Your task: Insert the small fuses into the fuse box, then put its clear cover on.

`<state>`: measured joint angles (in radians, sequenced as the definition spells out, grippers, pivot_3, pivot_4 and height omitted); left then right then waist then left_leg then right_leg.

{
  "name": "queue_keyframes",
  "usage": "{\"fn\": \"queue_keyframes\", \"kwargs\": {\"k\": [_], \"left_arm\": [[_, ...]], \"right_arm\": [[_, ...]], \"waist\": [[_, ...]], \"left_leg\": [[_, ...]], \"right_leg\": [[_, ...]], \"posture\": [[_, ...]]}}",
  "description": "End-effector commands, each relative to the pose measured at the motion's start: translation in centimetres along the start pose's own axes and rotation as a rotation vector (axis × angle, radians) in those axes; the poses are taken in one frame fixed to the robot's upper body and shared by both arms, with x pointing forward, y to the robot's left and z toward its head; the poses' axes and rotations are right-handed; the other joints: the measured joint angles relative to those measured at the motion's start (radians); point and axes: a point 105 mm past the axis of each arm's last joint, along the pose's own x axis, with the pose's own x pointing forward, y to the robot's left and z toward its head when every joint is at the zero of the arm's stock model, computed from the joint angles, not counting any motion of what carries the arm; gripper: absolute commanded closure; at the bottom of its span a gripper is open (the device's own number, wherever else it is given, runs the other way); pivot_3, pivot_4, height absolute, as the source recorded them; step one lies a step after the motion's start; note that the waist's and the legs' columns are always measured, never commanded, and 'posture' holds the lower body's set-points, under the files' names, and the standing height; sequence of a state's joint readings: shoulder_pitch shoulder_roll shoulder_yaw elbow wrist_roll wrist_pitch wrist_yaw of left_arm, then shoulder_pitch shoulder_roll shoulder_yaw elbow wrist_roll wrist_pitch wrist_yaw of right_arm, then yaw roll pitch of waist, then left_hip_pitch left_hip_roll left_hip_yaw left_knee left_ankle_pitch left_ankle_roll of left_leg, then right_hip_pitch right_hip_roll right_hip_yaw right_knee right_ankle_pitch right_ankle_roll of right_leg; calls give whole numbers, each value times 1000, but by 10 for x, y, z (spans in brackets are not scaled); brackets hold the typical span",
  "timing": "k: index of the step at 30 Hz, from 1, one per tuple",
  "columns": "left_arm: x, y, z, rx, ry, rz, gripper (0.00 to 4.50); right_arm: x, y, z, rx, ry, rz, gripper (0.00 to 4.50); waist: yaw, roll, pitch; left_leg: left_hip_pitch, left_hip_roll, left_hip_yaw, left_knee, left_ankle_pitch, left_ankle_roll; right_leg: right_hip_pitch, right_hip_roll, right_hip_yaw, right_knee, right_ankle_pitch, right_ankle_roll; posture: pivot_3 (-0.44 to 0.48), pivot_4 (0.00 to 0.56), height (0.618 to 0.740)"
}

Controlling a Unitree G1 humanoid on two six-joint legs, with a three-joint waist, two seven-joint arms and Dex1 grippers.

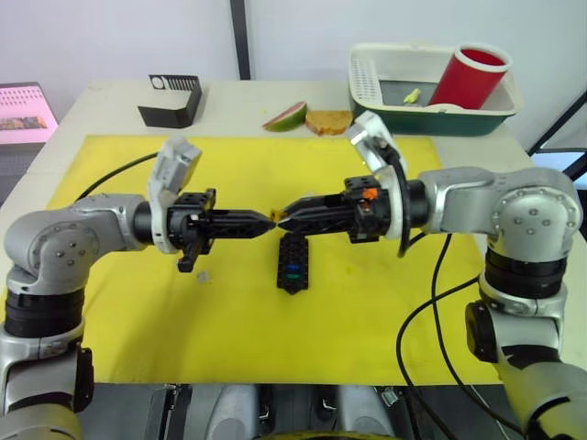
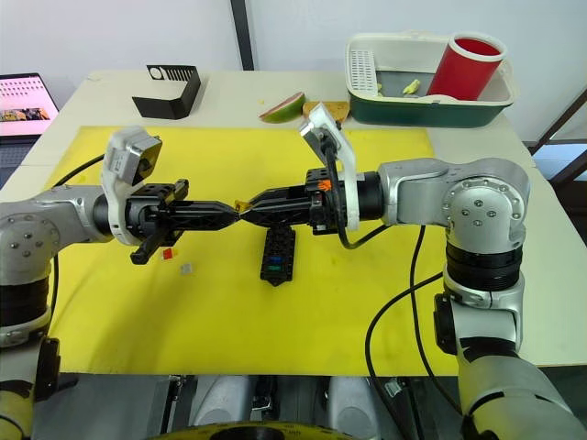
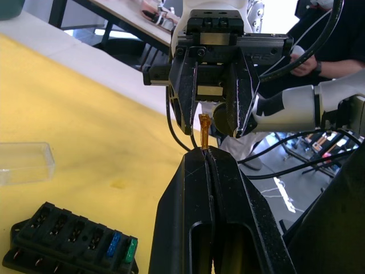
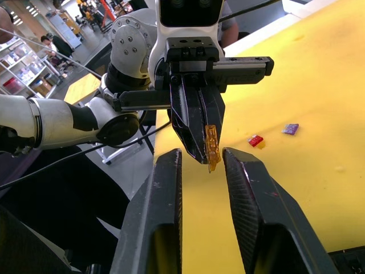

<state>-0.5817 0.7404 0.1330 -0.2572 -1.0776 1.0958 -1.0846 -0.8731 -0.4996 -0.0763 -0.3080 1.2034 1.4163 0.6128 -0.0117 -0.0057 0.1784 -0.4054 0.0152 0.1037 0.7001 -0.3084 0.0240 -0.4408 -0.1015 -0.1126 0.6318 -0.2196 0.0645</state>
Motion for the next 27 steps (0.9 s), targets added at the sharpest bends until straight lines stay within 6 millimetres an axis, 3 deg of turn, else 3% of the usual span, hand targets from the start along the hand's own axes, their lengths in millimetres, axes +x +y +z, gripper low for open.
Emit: {"fn": "queue_keyframes", "kwargs": {"k": [1,23,27], "left_arm": [[-2,-3,4,41,-6,2,4500],[1,-1,-1,37,1,7,4500],[1,-1,-1,39,0,6,4500]], "right_arm": [[1,7,9,-52,-15,22,3387],[2,8,6,-56,-6,27,3387],[2,8,6,-56,-4,26,4444]], "waist": [[0,0,0],[0,0,0],[0,0,0]], "left_leg": [[0,0,0,0,0,0],[0,0,0,0,0,0],[0,0,0,0,0,0]], "right_leg": [[0,0,0,0,0,0],[0,0,0,0,0,0],[0,0,0,0,0,0]], "posture": [[0,150,740],[0,150,740],[0,150,740]]}}
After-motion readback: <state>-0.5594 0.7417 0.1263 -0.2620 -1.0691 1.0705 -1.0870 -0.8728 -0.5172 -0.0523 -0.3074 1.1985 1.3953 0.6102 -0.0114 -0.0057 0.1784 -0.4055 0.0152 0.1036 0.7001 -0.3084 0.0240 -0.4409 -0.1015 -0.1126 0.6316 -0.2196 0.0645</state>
